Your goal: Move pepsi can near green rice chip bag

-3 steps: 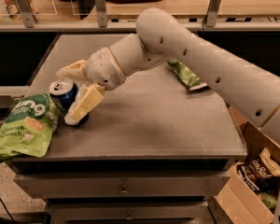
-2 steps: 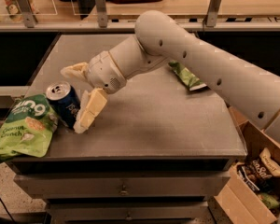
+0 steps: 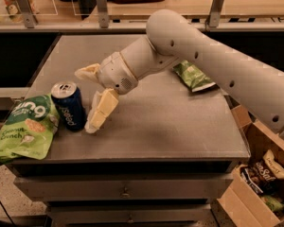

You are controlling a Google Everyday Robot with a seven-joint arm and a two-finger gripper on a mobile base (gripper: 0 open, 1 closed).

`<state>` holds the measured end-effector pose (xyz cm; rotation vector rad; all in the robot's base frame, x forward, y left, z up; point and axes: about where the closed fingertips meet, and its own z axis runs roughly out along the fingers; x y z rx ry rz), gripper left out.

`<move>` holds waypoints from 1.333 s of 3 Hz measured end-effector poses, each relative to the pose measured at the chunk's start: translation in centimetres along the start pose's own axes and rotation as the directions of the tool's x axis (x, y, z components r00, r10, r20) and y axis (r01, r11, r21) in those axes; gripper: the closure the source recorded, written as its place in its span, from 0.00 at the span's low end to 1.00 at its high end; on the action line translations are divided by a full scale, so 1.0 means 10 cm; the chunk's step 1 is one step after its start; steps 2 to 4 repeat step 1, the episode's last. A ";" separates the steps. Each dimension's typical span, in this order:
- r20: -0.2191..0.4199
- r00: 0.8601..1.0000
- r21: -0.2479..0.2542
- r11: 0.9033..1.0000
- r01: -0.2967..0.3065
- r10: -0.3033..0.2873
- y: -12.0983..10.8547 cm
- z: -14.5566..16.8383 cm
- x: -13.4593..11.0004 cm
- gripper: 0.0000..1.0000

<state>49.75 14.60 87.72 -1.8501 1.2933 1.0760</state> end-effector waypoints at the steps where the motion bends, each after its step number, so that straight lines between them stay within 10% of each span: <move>1: -0.001 1.000 0.002 1.000 -0.002 0.002 -0.01 -0.01 0.01 0.00; 4: -0.001 1.000 0.002 1.000 -0.002 0.002 -0.01 -0.01 0.01 0.00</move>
Offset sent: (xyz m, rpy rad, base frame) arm 0.0000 0.0000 0.0000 0.0000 0.0000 0.0000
